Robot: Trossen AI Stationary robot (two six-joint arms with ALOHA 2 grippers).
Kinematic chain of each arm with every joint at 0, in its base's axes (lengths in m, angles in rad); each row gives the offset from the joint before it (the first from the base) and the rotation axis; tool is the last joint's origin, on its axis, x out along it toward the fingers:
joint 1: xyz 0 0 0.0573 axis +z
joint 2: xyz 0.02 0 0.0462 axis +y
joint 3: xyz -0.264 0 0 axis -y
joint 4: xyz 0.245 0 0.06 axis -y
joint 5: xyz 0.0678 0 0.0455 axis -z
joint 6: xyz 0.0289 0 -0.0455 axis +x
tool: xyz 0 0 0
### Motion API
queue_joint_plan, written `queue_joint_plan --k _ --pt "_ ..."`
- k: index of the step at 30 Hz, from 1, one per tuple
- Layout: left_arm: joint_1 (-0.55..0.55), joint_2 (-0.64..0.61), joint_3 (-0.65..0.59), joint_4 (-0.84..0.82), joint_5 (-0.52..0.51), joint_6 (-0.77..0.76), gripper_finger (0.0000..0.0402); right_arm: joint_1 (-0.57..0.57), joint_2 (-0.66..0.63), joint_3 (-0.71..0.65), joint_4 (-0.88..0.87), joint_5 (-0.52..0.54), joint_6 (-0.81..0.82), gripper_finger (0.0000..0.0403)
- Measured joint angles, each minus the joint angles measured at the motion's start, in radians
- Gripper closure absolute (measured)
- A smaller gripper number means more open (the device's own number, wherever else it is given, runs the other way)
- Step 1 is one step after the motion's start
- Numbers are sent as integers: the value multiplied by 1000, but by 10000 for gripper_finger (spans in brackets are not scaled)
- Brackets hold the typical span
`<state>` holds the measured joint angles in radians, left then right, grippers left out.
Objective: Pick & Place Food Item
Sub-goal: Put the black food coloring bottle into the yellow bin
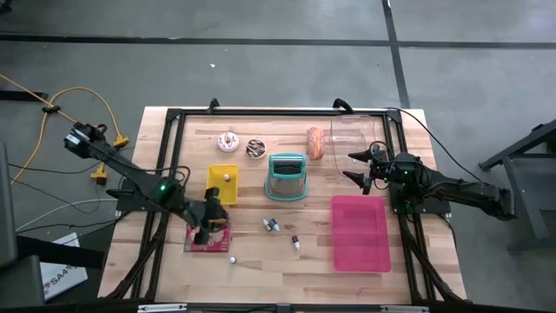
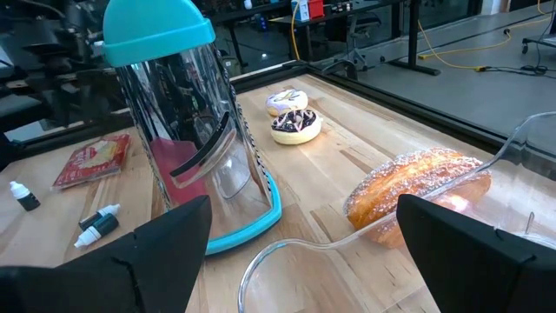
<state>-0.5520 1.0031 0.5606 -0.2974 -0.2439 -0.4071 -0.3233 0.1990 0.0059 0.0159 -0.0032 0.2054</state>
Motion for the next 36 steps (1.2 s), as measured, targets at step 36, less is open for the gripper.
queue_joint_plan --k 36 --pt "-243 124 31 22 -67 -61 275 0 0 0 0 0 0 46"
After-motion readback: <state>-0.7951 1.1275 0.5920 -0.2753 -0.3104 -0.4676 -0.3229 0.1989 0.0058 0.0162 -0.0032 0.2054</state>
